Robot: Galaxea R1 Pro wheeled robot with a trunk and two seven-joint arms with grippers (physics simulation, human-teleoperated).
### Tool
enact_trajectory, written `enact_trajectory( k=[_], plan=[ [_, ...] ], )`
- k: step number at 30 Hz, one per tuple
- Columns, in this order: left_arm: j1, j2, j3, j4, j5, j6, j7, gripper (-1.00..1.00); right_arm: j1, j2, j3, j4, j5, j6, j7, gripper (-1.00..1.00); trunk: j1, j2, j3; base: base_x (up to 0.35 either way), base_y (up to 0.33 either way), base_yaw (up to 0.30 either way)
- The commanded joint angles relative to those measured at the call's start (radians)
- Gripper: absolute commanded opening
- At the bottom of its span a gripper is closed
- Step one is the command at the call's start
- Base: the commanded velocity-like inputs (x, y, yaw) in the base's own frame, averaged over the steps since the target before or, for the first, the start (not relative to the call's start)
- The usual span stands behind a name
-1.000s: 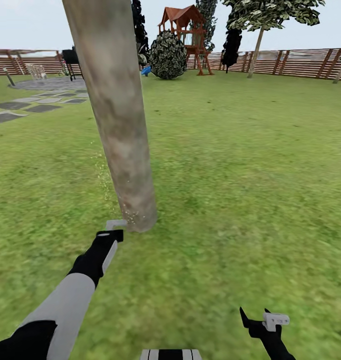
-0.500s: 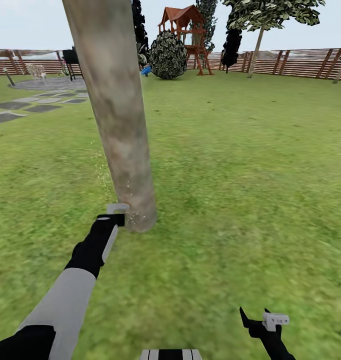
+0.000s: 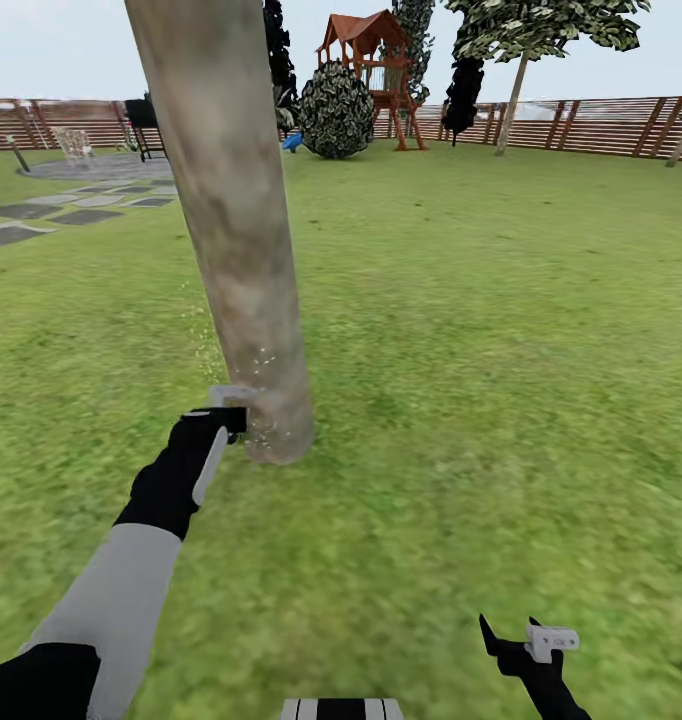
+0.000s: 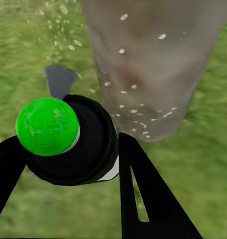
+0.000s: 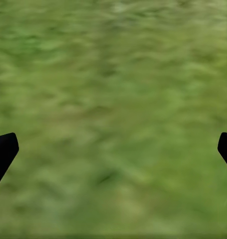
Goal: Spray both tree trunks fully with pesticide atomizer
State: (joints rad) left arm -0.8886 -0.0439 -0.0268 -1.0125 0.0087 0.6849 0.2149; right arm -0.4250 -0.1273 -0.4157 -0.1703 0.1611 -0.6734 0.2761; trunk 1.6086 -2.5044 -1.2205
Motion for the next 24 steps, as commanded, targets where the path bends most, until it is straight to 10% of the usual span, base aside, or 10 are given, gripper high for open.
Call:
enact_trajectory(
  k=[1, 6, 10, 15, 20, 24],
  plan=[
    [-0.004, 0.007, 0.009, -0.001, 0.008, 0.000, 0.000, -1.00, 0.000, 0.000, 0.000, 0.000, 0.000, 0.000, 0.000, 1.00, 0.000, 0.000, 0.000, 0.000, 0.000, 0.000],
    [-0.012, -0.070, 0.008, -0.030, 0.004, 0.032, 0.000, -1.00, 0.000, 0.000, 0.000, 0.000, 0.000, 0.000, 0.000, 1.00, 0.000, 0.000, 0.000, 0.000, 0.000, 0.000],
    [-0.041, -0.108, -0.079, -0.042, 0.009, 0.052, 0.001, -1.00, 0.000, 0.000, 0.000, 0.000, 0.000, 0.000, 0.000, 1.00, 0.000, 0.000, 0.000, 0.000, 0.000, 0.000],
    [-0.054, -0.086, -0.050, -0.066, 0.009, 0.073, -0.001, -1.00, 0.000, 0.000, 0.000, 0.000, 0.000, 0.000, 0.000, 1.00, 0.000, 0.000, 0.000, 0.000, 0.000, 0.000],
    [-0.077, 0.034, 0.017, -0.068, 0.010, 0.081, -0.042, -1.00, 0.000, 0.000, 0.000, 0.000, 0.000, 0.000, 0.000, 1.00, 0.000, 0.000, 0.000, 0.000, 0.000, 0.000],
    [-0.090, -0.015, 0.011, -0.139, 0.011, 0.198, -0.052, -1.00, 0.000, 0.000, 0.000, 0.000, 0.000, 0.000, 0.000, 1.00, 0.000, 0.000, 0.000, 0.000, 0.000, 0.000]
  ],
)
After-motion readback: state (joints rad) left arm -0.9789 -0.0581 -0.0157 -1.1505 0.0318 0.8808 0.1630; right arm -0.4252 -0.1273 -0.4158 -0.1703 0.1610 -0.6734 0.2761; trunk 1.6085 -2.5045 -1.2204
